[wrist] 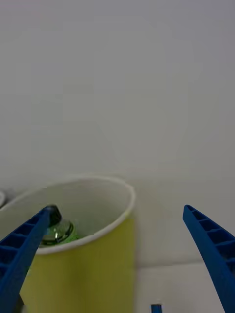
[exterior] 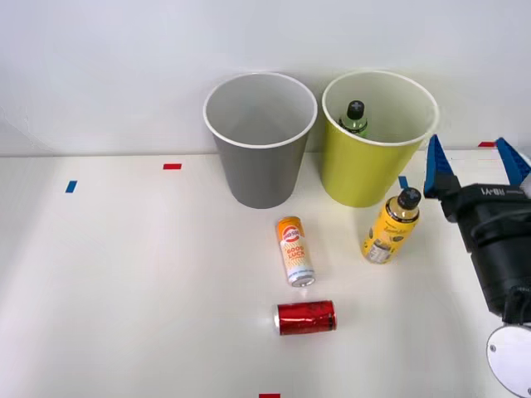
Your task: Put cans in the gray bin, plastic bottles in the light green bin
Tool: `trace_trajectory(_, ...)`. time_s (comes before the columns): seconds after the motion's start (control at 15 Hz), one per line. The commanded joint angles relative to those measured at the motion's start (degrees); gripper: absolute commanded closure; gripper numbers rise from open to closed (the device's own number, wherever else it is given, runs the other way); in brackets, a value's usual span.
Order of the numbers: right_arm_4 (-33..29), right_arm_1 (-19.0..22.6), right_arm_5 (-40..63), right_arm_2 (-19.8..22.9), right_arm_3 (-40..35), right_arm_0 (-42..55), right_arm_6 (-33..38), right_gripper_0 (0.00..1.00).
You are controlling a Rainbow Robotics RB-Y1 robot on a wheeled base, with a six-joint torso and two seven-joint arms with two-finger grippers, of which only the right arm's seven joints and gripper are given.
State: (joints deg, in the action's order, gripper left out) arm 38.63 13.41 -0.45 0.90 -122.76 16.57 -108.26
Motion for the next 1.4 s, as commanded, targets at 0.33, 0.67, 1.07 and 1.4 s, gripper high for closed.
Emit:
trace_trajectory(0.33, -3.8, -1.6, -2.0, -2.1, 0.0, 11.6, -4.1, 0.06)
trace_trajectory(0.67, -6.1, -1.2, -2.4, -2.2, 0.0, 16.0, -6.7, 0.06)
trace_trajectory(1.07, -16.2, -5.4, -2.8, -2.4, 0.1, 22.0, -2.9, 0.06)
trace_trajectory(1.4, -25.9, -8.9, -6.2, -5.4, 0.2, 27.3, 15.2, 0.0)
